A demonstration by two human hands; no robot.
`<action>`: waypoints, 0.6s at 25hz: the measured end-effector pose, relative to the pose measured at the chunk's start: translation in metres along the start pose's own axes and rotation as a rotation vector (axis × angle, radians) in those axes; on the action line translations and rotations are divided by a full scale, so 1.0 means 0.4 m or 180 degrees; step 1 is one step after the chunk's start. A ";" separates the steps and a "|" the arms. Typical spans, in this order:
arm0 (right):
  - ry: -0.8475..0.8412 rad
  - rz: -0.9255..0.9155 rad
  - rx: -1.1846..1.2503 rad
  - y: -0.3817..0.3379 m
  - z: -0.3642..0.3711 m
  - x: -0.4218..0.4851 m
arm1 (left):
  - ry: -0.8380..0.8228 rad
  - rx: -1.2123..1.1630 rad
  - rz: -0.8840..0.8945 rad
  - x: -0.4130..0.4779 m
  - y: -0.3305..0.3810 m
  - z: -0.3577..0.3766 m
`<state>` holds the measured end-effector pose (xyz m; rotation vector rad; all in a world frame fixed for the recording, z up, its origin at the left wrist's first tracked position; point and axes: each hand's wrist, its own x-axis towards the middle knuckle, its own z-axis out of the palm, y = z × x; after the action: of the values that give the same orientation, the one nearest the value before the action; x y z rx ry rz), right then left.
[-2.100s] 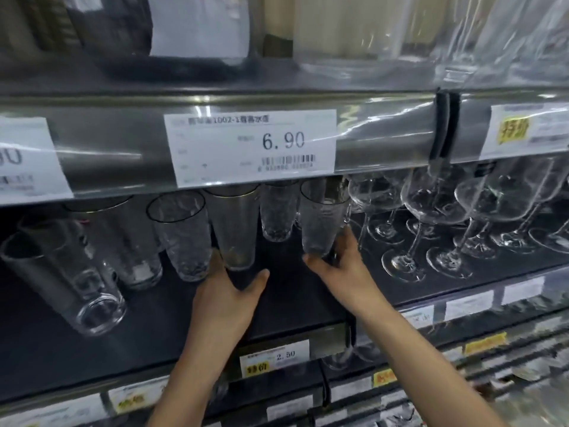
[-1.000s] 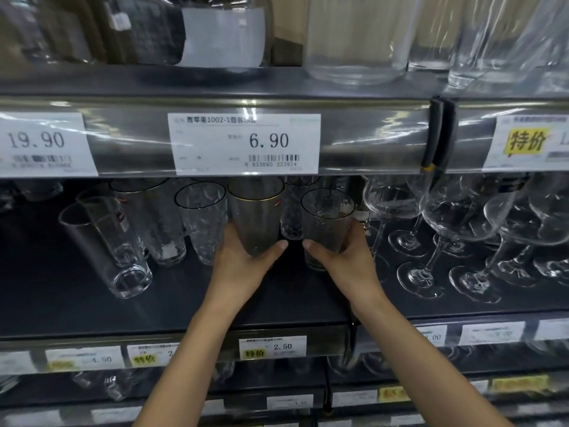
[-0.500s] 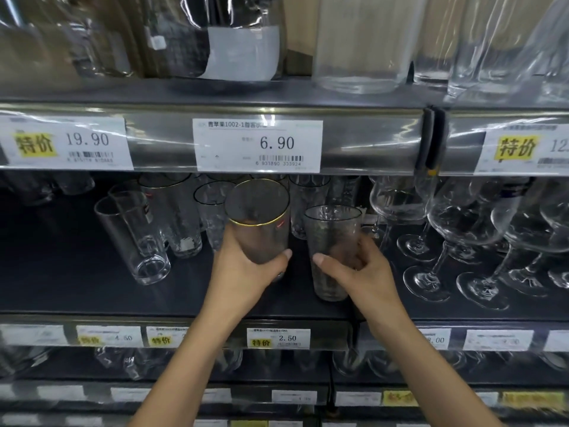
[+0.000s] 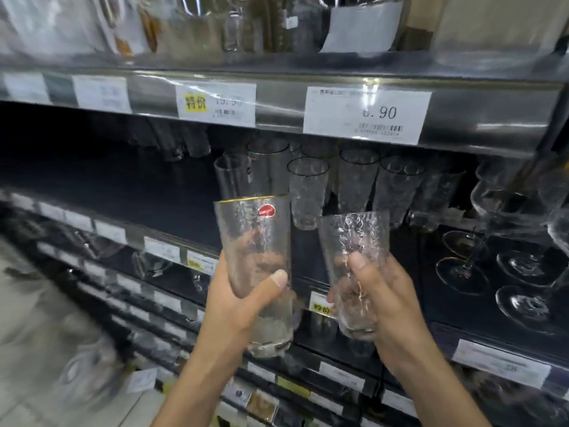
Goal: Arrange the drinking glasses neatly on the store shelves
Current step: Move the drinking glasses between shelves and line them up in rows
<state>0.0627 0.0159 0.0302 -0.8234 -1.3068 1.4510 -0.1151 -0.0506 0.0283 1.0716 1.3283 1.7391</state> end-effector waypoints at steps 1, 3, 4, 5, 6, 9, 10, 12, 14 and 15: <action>-0.0110 0.0050 0.0042 0.009 0.024 -0.006 | 0.0154 -0.0035 -0.0100 -0.016 -0.003 -0.027; -0.0284 0.0165 0.0137 0.024 0.079 -0.014 | 0.0412 -0.0132 -0.0279 -0.047 -0.003 -0.083; -0.0372 0.0225 0.0204 0.031 0.106 -0.018 | 0.0544 -0.0178 -0.0353 -0.061 -0.001 -0.107; -0.0499 0.0304 0.0244 0.033 0.143 -0.021 | 0.0724 -0.0226 -0.0400 -0.077 0.001 -0.141; -0.0625 0.0378 0.0266 0.041 0.181 -0.022 | 0.0904 -0.0273 -0.0428 -0.091 0.008 -0.175; -0.0962 0.0557 0.0260 0.069 0.308 -0.029 | 0.1355 -0.0314 -0.0337 -0.124 0.027 -0.288; -0.1073 0.0602 0.0230 0.082 0.353 -0.031 | 0.1471 -0.0301 -0.0300 -0.134 0.034 -0.331; -0.1173 0.0654 0.0225 0.096 0.435 -0.036 | 0.1639 -0.0331 -0.0300 -0.148 0.046 -0.404; -0.1320 0.0690 0.0224 0.116 0.530 -0.034 | 0.1759 -0.0343 -0.0251 -0.159 0.057 -0.493; -0.1367 0.0688 0.0184 0.122 0.579 -0.032 | 0.1785 -0.0294 -0.0226 -0.159 0.061 -0.540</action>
<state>-0.1600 -0.0655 0.0257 -0.6498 -1.5158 1.9041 -0.2851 -0.1994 0.0099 0.4865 1.5672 2.1107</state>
